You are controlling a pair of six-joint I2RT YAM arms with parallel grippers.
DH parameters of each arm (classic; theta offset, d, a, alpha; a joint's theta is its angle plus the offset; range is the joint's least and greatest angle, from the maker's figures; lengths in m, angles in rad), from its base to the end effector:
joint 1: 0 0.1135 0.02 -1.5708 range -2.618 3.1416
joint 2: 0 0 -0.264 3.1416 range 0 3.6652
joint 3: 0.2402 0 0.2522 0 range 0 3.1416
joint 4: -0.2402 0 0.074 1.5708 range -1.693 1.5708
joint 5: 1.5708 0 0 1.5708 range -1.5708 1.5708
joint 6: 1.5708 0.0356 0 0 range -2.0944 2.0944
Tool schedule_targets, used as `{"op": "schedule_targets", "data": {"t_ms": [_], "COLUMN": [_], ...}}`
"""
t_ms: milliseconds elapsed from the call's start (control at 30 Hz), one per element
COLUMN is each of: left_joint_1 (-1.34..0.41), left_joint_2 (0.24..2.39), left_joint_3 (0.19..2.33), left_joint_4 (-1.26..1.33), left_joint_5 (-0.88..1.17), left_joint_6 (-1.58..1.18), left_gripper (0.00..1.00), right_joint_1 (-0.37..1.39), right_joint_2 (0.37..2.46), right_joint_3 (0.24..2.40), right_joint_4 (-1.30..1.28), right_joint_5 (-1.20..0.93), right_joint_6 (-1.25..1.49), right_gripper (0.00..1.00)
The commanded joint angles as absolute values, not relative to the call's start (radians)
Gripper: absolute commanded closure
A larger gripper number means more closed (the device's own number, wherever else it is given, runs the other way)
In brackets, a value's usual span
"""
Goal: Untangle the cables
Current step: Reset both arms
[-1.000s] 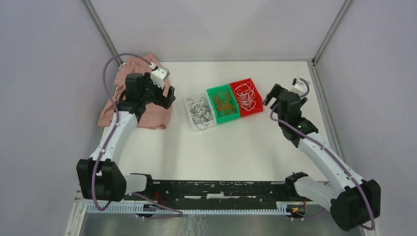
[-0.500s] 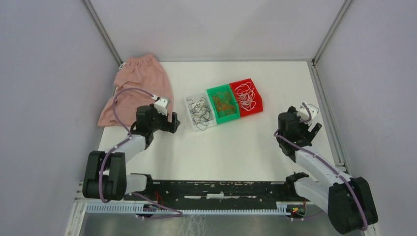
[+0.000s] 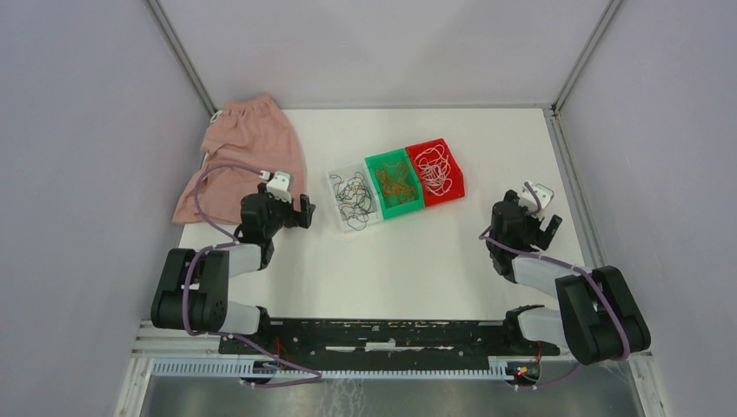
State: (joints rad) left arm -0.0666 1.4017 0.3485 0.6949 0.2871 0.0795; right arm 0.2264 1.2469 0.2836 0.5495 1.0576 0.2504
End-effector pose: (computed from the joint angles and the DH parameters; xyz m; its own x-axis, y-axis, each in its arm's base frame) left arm 0.2490 -0.0267 0.1526 -0.3227 0.0979 -0.9414 0.3552 0.9345 -0.0246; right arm 0.2105 0.0167 0.1601 -0.2143 0.0755 -0.9738 0.7434 0.6593 -0.1125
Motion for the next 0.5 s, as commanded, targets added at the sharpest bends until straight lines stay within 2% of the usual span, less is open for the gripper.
{"op": "schedule_targets", "data": {"t_ms": [0, 233, 400, 467], "left_joint_1": [-0.047, -0.004, 0.004, 0.009], "left_joint_2": [1.386, 1.357, 1.452, 1.468], "left_joint_3": [0.341, 0.281, 0.225, 0.256], "left_joint_4": [0.819, 0.918, 1.138, 1.095], "left_joint_5": [0.250, 0.208, 0.216, 0.178], "left_joint_6": [0.027, 0.057, 0.068, 0.054], "left_gripper": [0.01, 0.01, 0.01, 0.01], "right_joint_1": [0.220, 0.230, 0.231, 0.229], "right_joint_2": [1.286, 1.259, 1.337, 1.406], "right_joint_3": [0.354, 0.400, 0.332, 0.290], "right_joint_4": [0.604, 0.421, 0.736, 0.904], "right_joint_5": [0.976, 0.953, 0.912, 0.874], "right_joint_6": [0.202, 0.318, 0.177, 0.129], "right_gripper": [0.01, 0.00, 0.01, 0.01]}}
